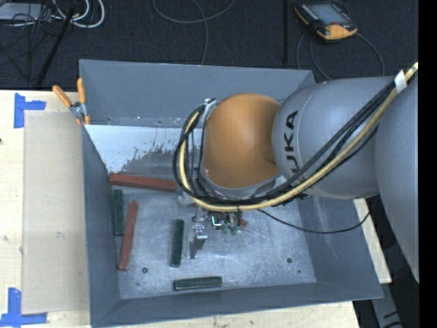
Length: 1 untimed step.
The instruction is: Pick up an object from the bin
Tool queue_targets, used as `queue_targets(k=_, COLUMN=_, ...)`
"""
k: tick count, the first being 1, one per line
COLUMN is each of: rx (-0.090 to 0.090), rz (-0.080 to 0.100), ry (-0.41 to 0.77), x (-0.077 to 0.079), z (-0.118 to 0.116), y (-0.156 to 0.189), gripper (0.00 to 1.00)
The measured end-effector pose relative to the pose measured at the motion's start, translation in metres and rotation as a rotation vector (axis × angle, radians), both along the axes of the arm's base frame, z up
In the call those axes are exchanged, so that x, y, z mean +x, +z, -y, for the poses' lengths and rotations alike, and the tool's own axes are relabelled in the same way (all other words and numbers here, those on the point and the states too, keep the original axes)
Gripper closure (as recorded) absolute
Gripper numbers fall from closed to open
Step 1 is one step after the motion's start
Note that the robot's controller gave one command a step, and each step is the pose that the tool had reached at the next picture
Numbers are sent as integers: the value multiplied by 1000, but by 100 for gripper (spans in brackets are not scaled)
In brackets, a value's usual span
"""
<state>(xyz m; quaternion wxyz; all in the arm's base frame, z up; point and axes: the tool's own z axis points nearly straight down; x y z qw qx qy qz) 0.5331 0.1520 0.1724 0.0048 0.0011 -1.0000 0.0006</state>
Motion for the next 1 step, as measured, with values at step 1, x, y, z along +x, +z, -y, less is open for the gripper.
queue_targets(k=1, rx=1, rz=7, ry=-3, x=2, z=1, y=4, gripper=0)
